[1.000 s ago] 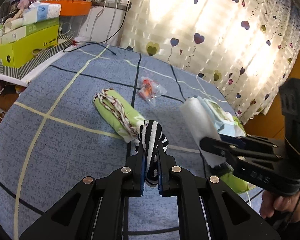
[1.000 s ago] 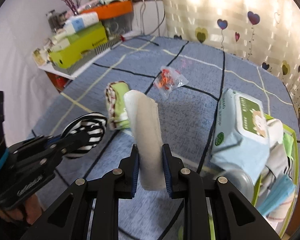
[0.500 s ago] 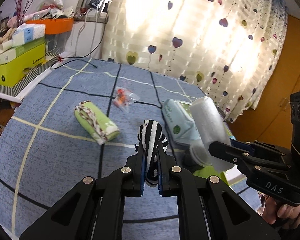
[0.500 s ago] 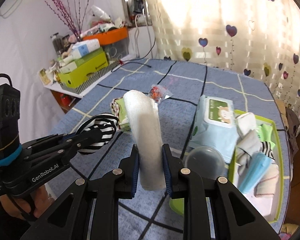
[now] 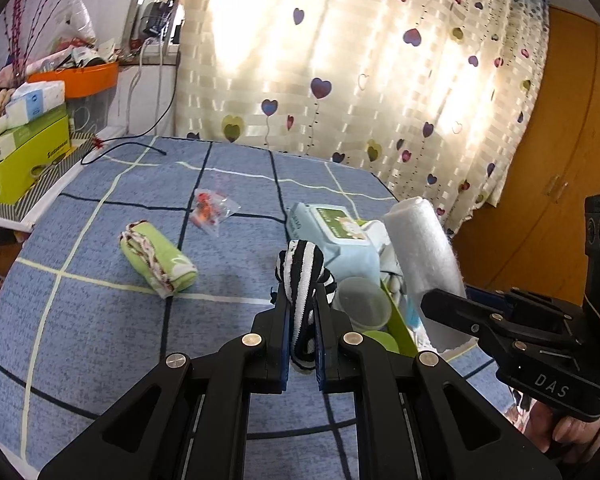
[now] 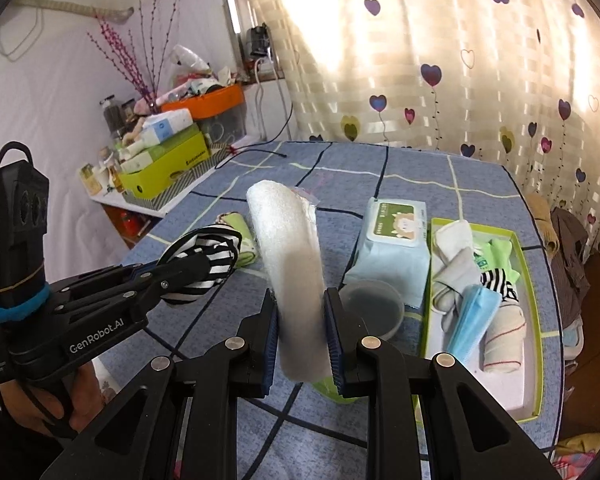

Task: Organize soft objects
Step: 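Carry the striped sock and white rolled cloth with both grippers over the tray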

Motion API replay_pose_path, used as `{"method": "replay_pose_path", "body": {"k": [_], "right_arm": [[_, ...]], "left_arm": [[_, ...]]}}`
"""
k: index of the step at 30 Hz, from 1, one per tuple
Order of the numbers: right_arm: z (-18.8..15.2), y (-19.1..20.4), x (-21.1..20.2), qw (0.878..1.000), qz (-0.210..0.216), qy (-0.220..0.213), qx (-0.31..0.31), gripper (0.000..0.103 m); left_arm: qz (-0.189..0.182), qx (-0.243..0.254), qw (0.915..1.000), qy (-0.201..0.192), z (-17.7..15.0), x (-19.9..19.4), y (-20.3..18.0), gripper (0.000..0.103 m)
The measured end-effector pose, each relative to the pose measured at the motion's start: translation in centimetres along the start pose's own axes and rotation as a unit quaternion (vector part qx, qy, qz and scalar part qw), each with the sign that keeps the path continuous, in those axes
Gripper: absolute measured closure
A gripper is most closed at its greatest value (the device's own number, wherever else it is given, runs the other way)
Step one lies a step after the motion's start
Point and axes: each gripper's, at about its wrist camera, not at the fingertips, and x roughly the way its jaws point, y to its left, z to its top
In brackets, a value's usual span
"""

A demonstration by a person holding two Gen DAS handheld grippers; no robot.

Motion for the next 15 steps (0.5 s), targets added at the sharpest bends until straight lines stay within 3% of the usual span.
{"method": "replay_pose_path", "body": {"k": [15], "right_arm": [[-1.6,-3.2,-1.8,0.999,-0.009,-0.015,0.031,0.082]], "left_arm": [[-0.013,0.018,0.9996,0.016,0.2,1.6,-3.0,0.093]]}}
